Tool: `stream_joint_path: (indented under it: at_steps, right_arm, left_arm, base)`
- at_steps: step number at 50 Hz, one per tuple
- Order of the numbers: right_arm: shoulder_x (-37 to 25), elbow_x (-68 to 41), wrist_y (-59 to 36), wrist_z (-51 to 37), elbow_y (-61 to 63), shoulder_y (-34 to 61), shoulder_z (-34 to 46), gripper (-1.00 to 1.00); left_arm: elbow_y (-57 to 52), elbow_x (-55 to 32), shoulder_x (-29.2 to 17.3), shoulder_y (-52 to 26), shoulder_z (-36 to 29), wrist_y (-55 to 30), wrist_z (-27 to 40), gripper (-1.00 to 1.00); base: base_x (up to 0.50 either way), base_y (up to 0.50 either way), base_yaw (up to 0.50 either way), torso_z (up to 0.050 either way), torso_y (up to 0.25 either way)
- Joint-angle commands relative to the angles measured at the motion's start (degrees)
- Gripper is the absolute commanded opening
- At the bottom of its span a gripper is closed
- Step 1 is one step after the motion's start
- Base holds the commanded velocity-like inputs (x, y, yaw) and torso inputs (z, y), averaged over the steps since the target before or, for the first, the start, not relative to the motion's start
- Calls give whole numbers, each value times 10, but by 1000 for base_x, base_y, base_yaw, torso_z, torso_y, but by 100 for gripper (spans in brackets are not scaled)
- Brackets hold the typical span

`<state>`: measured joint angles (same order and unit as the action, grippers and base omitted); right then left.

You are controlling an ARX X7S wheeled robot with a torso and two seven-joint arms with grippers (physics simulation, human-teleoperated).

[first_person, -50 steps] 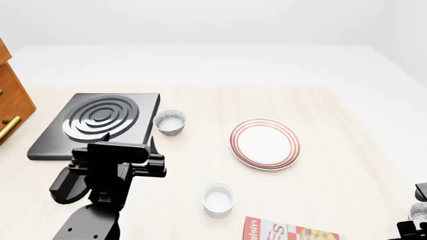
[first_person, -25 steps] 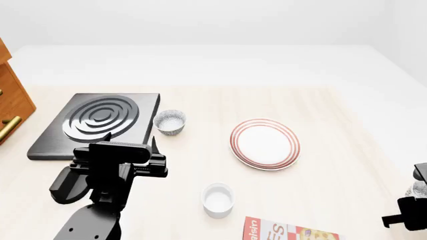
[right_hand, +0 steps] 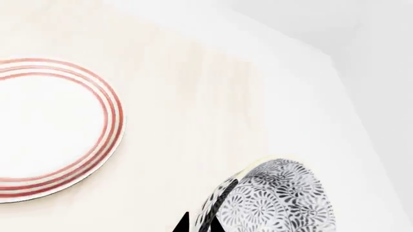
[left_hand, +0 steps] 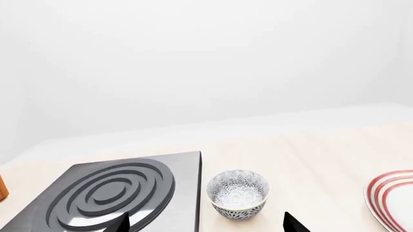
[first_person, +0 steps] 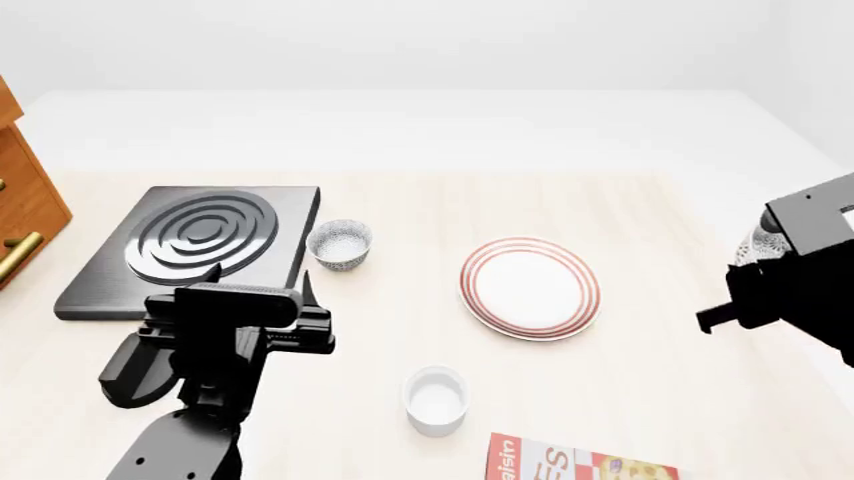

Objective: Pick the akita bowl next to the cookies box and place it on the plate.

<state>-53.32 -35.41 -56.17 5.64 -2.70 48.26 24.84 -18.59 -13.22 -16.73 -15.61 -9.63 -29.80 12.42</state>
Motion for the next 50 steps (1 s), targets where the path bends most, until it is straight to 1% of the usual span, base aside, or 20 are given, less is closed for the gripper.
stream_joint_path:
  at_steps: [1, 3, 4, 5, 7, 10, 11, 12, 15, 17, 19, 20, 25, 29, 33, 34, 39, 43, 46, 50]
  right_arm:
    - [131, 80, -5, 36, -54, 186, 101, -100]
    - [153, 87, -3, 56, -62, 209, 127, -100]
    - [183, 97, -1, 67, -87, 233, 147, -100]
    - [183, 98, 0, 68, -89, 233, 148, -100]
    - [232, 119, 14, 81, -134, 271, 179, -100]
    - [261, 131, 30, 92, -159, 290, 198, -100]
    - [284, 144, 38, 95, -182, 302, 216, -100]
    - [293, 153, 47, 95, -192, 305, 226, -100]
    - [329, 160, 74, 88, -231, 317, 224, -100]
    - [372, 171, 106, 80, -292, 332, 228, -100]
    - [393, 187, 130, 81, -331, 337, 244, -100]
    - [418, 201, 149, 75, -372, 345, 255, -100]
    - [461, 217, 175, 80, -435, 357, 276, -100]
    - [482, 231, 182, 89, -447, 357, 303, -100]
    - [519, 233, 215, 83, -524, 360, 304, -100]
    - [531, 239, 237, 71, -561, 360, 315, -100]
    - [533, 98, 276, 7, -604, 364, 458, -100]
    - [533, 8, 296, -28, -623, 358, 540, -100]
    - [533, -21, 304, -44, -627, 345, 582, -100]
    - [533, -47, 307, -46, -634, 325, 601, -100]
  left_arm:
    - [1, -3, -2, 0, 1, 4, 1, 100]
    - [3, -3, -2, 0, 0, 5, 2, 100]
    - [5, -3, -2, 0, 1, 8, 1, 100]
    - [5, -4, -2, 0, 1, 8, 2, 100]
    - [8, -4, -2, 3, 2, 13, 1, 100]
    - [8, -5, -3, 5, 3, 15, 2, 100]
    - [9, -6, -4, 6, 4, 16, 2, 100]
    - [9, -5, -4, 6, 4, 16, 2, 100]
    - [7, -6, -5, 6, 4, 14, 4, 100]
    - [2, -7, -4, 6, 3, 11, 5, 100]
    - [2, -7, -4, 5, 2, 11, 5, 100]
    - [5, -7, -5, 4, 2, 12, 5, 100]
    - [5, -10, -6, 2, 1, 11, 3, 100]
    - [7, -11, -5, 4, 2, 15, 4, 100]
    - [2, -13, -6, 7, 3, 17, 5, 100]
    - [-2, -15, -7, 8, 5, 16, 5, 100]
    - [-3, -16, -8, 10, 5, 18, 6, 100]
    - [-1, -17, -9, 14, 7, 22, 6, 100]
    - [3, -18, -9, 15, 6, 24, 5, 100]
    - [-6, -22, -12, 18, 10, 20, 7, 100]
  base:
    - [0, 0, 0, 0, 0]
    - [0, 0, 0, 0, 0]
    - [0, 0, 0, 0, 0]
    - [0, 0, 0, 0, 0]
    - [0, 0, 0, 0, 0]
    - [0, 0, 0, 0, 0]
    - [0, 0, 0, 0, 0]
    - [0, 0, 0, 0, 0]
    - [0, 0, 0, 0, 0]
    - [0, 0, 0, 0, 0]
    - [0, 0, 0, 0, 0]
    - [0, 0, 0, 0, 0]
    - [0, 0, 0, 0, 2]
    - [0, 0, 0, 0, 0]
    - [0, 0, 0, 0, 0]
    - [0, 0, 0, 0, 0]
    - [0, 0, 0, 0, 0]
    - [0, 0, 0, 0, 0]
    - [0, 0, 0, 0, 0]
    - [0, 0, 0, 0, 0]
